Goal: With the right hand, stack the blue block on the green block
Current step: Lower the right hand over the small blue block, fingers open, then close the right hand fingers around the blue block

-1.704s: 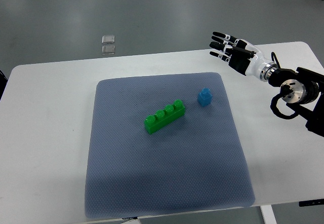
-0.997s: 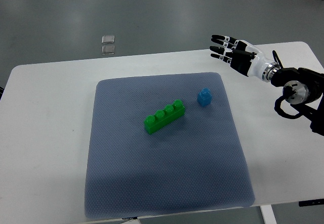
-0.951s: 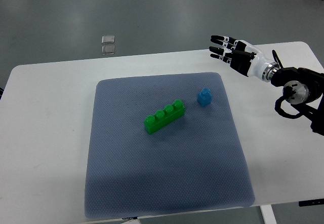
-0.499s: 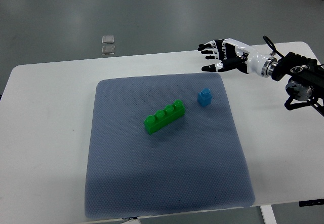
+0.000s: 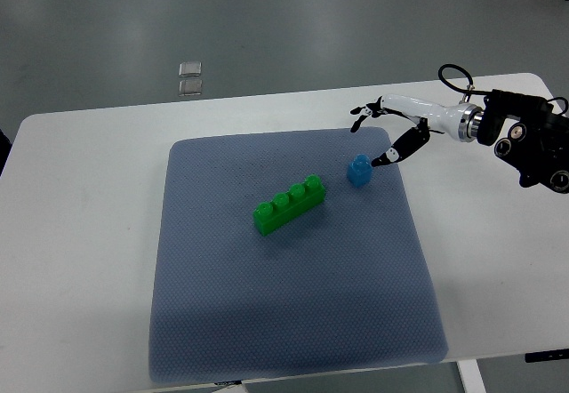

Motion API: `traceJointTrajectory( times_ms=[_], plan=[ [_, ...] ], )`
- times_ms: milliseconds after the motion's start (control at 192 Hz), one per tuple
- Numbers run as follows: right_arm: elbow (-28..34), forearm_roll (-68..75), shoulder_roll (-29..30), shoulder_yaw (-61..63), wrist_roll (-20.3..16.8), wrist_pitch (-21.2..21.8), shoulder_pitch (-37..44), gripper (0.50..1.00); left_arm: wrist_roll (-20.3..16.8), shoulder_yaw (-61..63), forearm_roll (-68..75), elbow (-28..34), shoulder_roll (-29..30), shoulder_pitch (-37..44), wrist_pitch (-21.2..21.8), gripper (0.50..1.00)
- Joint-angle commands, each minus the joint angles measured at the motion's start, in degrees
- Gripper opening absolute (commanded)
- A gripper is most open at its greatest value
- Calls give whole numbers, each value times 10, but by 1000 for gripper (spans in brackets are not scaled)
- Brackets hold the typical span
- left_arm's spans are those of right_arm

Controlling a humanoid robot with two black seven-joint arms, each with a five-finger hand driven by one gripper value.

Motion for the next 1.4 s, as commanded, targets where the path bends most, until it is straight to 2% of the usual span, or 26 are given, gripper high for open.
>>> traceJointTrajectory(
  times_ms=[0,187,192,275,364,758,997,1003,1101,1231,1309,1397],
  plan=[
    [-1,-56,2,-2,-3,-36,-1,921,0,0,0,0,0,-1,-1,1000],
    [0,-99,7,-27,-9,-54,8,917,0,0,0,0,0,-1,0,1000],
    [0,-113,9,-46,-19,-59,15,917,0,0,0,0,0,0,0,1000],
    [1,-116,12,-64,-55,-66,19,917,0,0,0,0,0,-1,0,1000],
    [1,-117,22,-66,-69,-67,19,917,0,0,0,0,0,0,-1,1000],
    [2,-117,42,-67,-81,-67,18,915,0,0,0,0,0,-1,0,1000],
    [18,-117,43,-67,-83,-67,19,897,0,0,0,0,0,-1,0,1000],
    [19,-118,42,-67,-83,-67,20,869,0,0,0,0,0,-1,0,1000],
    [19,-118,43,-67,-83,-67,20,840,0,0,0,0,0,0,0,1000],
    [28,-118,42,-67,-83,-66,20,834,0,0,0,0,0,-1,0,1000],
    [49,-126,38,-85,-82,-66,21,803,0,0,0,0,0,0,0,1000],
    [51,-129,37,-94,-82,-67,21,797,0,0,0,0,0,0,0,1000]
  ],
)
